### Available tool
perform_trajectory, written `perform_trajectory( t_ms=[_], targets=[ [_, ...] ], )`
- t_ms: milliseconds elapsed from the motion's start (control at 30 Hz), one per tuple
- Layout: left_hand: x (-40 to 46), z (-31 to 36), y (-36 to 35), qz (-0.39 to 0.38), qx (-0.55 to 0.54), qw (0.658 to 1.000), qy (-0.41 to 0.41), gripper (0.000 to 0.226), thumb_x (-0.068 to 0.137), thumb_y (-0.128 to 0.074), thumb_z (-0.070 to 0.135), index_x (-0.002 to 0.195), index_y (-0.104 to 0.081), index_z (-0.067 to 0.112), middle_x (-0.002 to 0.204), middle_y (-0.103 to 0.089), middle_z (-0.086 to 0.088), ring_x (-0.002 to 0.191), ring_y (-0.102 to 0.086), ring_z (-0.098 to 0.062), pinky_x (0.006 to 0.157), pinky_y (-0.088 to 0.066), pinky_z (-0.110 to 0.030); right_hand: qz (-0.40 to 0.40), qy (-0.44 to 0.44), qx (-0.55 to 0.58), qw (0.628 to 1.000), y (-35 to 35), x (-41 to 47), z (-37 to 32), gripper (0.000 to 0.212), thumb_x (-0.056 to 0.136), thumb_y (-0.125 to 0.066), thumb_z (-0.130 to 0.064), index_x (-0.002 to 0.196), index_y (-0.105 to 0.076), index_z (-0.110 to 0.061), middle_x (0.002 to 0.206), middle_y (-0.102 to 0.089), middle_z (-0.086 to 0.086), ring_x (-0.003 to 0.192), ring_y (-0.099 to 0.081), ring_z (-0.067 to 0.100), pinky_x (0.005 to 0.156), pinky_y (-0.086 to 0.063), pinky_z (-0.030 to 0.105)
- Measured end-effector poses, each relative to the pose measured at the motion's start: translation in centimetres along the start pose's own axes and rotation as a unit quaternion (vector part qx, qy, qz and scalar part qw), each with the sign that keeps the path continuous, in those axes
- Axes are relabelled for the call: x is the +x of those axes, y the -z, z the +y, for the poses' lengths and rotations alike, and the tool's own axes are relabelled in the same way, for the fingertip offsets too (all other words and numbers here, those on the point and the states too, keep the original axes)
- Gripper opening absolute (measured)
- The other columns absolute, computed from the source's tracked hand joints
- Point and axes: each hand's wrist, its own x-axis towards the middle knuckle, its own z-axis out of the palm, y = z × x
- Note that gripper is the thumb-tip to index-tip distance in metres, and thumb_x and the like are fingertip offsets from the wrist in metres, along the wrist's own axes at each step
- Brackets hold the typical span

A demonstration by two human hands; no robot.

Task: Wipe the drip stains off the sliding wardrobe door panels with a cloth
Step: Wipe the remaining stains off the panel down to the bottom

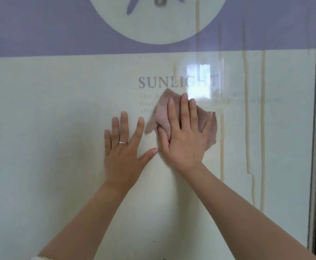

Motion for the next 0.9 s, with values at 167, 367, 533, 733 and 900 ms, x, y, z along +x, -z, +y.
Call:
perform_trajectory(
  t_ms=[167, 367, 533, 733, 900],
  targets=[
    [0.0, 0.4, 0.2, -0.008, -0.012, 1.000, -0.002, 0.076, 0.088, -0.016, 0.071, 0.147, -0.021, 0.024, 0.154, -0.011, -0.014, 0.141, 0.000, -0.030, 0.112, 0.000, -0.042, -0.028, 0.021, -0.004, 0.999, 1.9, 1.7, 5.1, 0.065, 0.094, -0.026, -0.048, 0.151, -0.029, -0.016, 0.158, -0.026, 0.012, 0.146, -0.019, 0.026, 0.111, -0.005, 0.062],
    [0.0, 0.4, 0.0, -0.007, -0.010, 1.000, 0.005, 0.076, 0.088, -0.015, 0.072, 0.147, -0.020, 0.024, 0.154, -0.012, -0.015, 0.141, 0.001, -0.029, 0.112, -0.001, -0.043, 0.008, -0.056, 0.005, 0.998, 0.8, 2.1, 2.1, 0.064, 0.095, -0.028, -0.046, 0.151, -0.030, -0.012, 0.157, -0.026, 0.016, 0.146, -0.019, 0.031, 0.112, -0.002, 0.064],
    [0.0, 0.1, 0.6, -0.021, -0.015, 1.000, 0.003, 0.076, 0.087, -0.019, 0.071, 0.147, -0.018, 0.025, 0.154, -0.014, -0.016, 0.140, -0.001, -0.030, 0.112, 0.002, -0.040, -0.039, 0.131, -0.014, 0.991, 1.8, 0.3, 4.7, 0.063, 0.095, -0.031, -0.049, 0.148, -0.037, -0.016, 0.154, -0.033, 0.013, 0.144, -0.025, 0.026, 0.112, -0.009, 0.062],
    [0.1, 0.1, 0.4, -0.016, -0.012, 1.000, 0.003, 0.076, 0.087, -0.019, 0.071, 0.147, -0.019, 0.024, 0.154, -0.014, -0.016, 0.140, 0.000, -0.030, 0.113, 0.006, -0.037, -0.014, -0.091, -0.003, 0.996, 2.0, 3.2, 5.4, 0.067, 0.094, -0.021, -0.048, 0.154, -0.017, -0.017, 0.160, -0.017, 0.011, 0.148, -0.012, 0.028, 0.112, 0.004, 0.062],
    [0.1, -0.1, 0.6, -0.018, -0.022, 1.000, 0.007, 0.077, 0.086, -0.018, 0.073, 0.147, -0.018, 0.026, 0.154, -0.013, -0.014, 0.140, 0.000, -0.029, 0.113, 0.008, -0.034, -0.045, 0.161, -0.022, 0.986, 2.4, 0.3, 6.0, 0.062, 0.095, -0.032, -0.049, 0.146, -0.041, -0.015, 0.153, -0.035, 0.014, 0.142, -0.029, 0.027, 0.113, -0.003, 0.055]
  ],
)
